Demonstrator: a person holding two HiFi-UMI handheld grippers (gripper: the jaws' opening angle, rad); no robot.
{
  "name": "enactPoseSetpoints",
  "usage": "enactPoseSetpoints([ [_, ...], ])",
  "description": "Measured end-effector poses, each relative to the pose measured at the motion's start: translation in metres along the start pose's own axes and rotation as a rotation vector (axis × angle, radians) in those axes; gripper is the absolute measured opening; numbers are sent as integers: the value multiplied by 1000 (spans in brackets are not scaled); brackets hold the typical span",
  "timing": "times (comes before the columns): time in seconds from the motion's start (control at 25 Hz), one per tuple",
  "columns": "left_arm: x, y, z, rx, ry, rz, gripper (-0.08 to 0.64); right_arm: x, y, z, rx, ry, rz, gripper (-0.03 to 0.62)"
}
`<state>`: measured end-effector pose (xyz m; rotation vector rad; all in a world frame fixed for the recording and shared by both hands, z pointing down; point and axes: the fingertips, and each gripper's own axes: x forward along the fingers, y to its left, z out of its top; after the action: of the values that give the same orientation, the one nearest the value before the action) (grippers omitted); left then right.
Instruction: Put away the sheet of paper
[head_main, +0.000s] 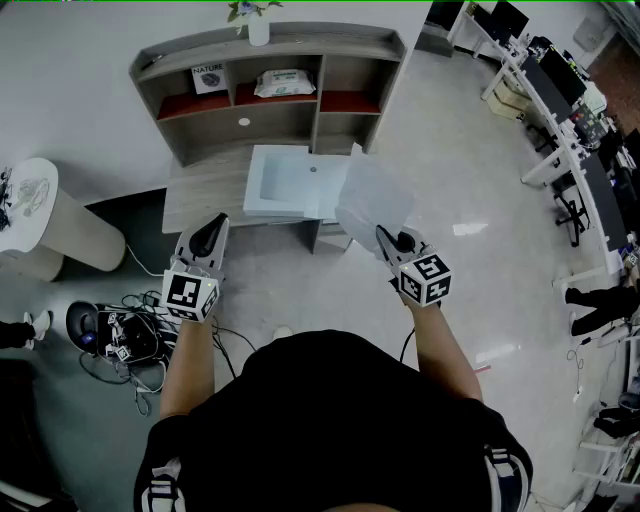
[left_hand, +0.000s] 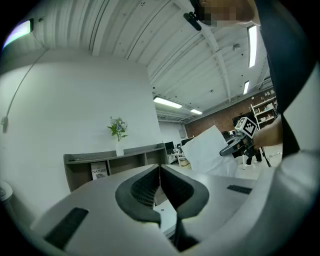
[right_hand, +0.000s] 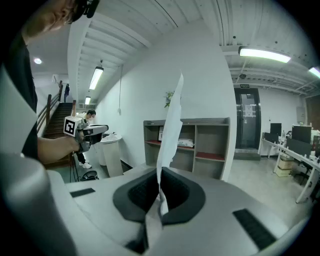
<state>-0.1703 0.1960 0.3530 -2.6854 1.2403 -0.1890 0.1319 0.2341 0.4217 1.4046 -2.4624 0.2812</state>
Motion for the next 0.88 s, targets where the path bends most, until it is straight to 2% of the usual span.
enactPoseSetpoints([
  [0.44,11,43,-12,-4,-8,-40,21,46,8,16,-9,7,-45,15],
  [0.88,7,87,-26,-11,-7,-87,21,86,25,26,65,-16,-101,15],
])
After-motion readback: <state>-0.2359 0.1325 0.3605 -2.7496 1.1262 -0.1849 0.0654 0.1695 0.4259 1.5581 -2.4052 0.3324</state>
